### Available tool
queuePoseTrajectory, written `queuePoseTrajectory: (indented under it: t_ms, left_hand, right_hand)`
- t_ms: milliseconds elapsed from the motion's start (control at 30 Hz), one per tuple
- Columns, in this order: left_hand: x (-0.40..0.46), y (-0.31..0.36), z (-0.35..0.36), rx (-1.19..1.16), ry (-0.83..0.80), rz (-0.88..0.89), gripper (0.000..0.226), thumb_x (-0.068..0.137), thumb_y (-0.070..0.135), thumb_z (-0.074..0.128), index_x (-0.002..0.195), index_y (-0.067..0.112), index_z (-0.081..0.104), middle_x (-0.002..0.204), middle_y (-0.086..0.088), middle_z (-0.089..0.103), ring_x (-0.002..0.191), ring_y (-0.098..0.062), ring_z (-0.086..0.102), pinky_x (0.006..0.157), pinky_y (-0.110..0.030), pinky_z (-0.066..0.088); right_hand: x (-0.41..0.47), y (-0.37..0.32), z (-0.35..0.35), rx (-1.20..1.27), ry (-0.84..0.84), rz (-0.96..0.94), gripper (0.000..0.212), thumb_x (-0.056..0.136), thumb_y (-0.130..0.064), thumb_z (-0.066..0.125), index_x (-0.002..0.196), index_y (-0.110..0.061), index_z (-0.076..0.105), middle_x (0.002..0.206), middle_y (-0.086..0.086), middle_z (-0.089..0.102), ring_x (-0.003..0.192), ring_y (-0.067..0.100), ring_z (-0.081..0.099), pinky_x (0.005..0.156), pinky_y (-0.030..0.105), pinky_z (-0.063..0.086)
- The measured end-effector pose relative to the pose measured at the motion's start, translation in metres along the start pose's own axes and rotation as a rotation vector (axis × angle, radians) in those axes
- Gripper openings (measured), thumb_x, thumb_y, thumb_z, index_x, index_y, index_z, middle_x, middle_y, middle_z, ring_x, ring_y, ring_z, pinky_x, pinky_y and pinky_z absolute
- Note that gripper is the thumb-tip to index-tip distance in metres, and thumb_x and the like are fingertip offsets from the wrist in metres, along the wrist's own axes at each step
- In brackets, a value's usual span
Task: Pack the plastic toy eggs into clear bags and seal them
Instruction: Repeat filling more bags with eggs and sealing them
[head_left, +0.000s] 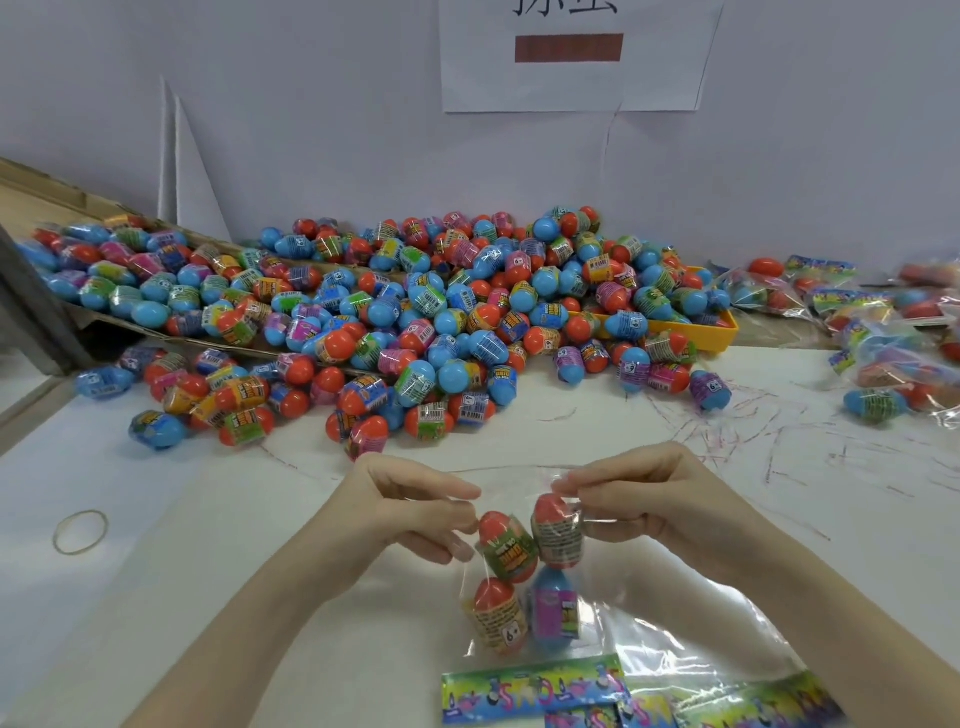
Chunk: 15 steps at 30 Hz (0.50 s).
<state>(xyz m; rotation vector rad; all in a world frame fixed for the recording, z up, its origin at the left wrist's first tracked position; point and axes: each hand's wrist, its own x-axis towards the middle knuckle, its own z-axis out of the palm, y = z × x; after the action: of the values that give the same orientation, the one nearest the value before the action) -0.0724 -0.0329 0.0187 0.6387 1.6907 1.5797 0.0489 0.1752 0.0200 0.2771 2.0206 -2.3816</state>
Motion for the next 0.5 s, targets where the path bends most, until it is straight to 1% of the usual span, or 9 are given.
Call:
queuePoseTrajectory:
  t_ms: [67,100,167,233,300,333,400,433,500]
  left_hand:
    - [0.0,-0.001,0.001,-0.018,-0.007,0.002,0.016,0.062,0.009,0.071,0.071,0.021,0.078,0.063,-0.007,0.071,0.054,-0.019,0.069,0.045,-0.02,0.052]
    - [0.0,-0.001,0.002,-0.012,-0.005,0.007,0.014,0.064,0.012,0.075,0.072,0.022,0.078,0.065,-0.007,0.072,0.056,-0.018,0.069,0.046,-0.02,0.052]
    - [-0.002,-0.002,0.006,0.025,0.02,0.024,0.011,0.063,0.024,0.08,0.073,0.027,0.077,0.067,-0.005,0.072,0.058,-0.016,0.069,0.048,-0.019,0.052]
    - [-0.002,-0.004,0.011,0.056,0.073,0.068,0.016,0.063,0.036,0.066,0.073,0.031,0.077,0.062,-0.003,0.07,0.053,-0.013,0.067,0.049,-0.018,0.051]
    - [-0.003,-0.005,0.016,0.074,0.124,0.127,0.017,0.066,0.036,0.061,0.072,0.031,0.076,0.055,-0.004,0.067,0.048,-0.011,0.063,0.048,-0.017,0.049]
    - [-0.003,-0.006,0.019,0.084,0.143,0.158,0.016,0.069,0.034,0.061,0.07,0.029,0.076,0.053,-0.005,0.066,0.048,-0.01,0.061,0.049,-0.016,0.048]
    - [-0.003,-0.006,0.024,0.099,0.175,0.203,0.017,0.077,0.023,0.061,0.067,0.025,0.075,0.054,-0.005,0.066,0.049,-0.008,0.06,0.05,-0.016,0.048]
    - [-0.003,-0.006,0.025,0.113,0.194,0.225,0.019,0.078,0.02,0.061,0.067,0.025,0.075,0.058,-0.004,0.067,0.052,-0.009,0.061,0.051,-0.016,0.048]
    - [-0.003,-0.004,0.029,0.147,0.227,0.282,0.016,0.076,0.019,0.063,0.07,0.026,0.075,0.074,-0.003,0.071,0.061,-0.011,0.065,0.053,-0.016,0.049]
  right_hand:
    - [0.001,0.001,0.0,0.006,0.023,-0.007,0.023,0.053,-0.018,0.074,0.076,-0.013,0.077,0.084,0.01,0.073,0.073,0.017,0.07,0.058,0.022,0.054]
    - [0.001,0.001,0.0,0.001,0.037,-0.009,0.023,0.053,-0.018,0.074,0.076,-0.013,0.077,0.082,0.01,0.073,0.072,0.018,0.07,0.057,0.023,0.054]
    - [-0.001,-0.001,0.002,-0.038,0.064,-0.014,0.023,0.055,-0.019,0.073,0.076,-0.012,0.076,0.082,0.012,0.073,0.07,0.02,0.07,0.056,0.023,0.055]
    - [-0.003,-0.004,0.006,-0.125,0.088,-0.028,0.026,0.055,-0.025,0.074,0.076,-0.012,0.074,0.082,0.011,0.073,0.068,0.02,0.069,0.056,0.022,0.055]
    - [-0.004,-0.009,0.012,-0.238,0.147,-0.074,0.034,0.052,-0.035,0.074,0.082,-0.019,0.072,0.083,0.003,0.073,0.07,0.017,0.068,0.064,0.023,0.054]
    - [-0.003,-0.011,0.016,-0.329,0.211,-0.136,0.04,0.052,-0.041,0.074,0.088,-0.026,0.07,0.086,-0.004,0.073,0.075,0.013,0.068,0.07,0.021,0.053]
    - [-0.002,-0.018,0.026,-0.644,0.35,-0.373,0.043,0.057,-0.052,0.071,0.097,-0.037,0.063,0.093,-0.019,0.068,0.087,-0.001,0.061,0.079,0.014,0.046]
    - [0.001,-0.02,0.033,-0.82,0.369,-0.526,0.039,0.064,-0.053,0.07,0.099,-0.038,0.062,0.097,-0.023,0.065,0.09,-0.002,0.058,0.082,0.016,0.043]
    - [0.007,-0.02,0.046,-1.092,0.33,-0.768,0.026,0.074,-0.046,0.062,0.095,-0.032,0.069,0.096,-0.016,0.066,0.091,0.008,0.059,0.081,0.029,0.046]
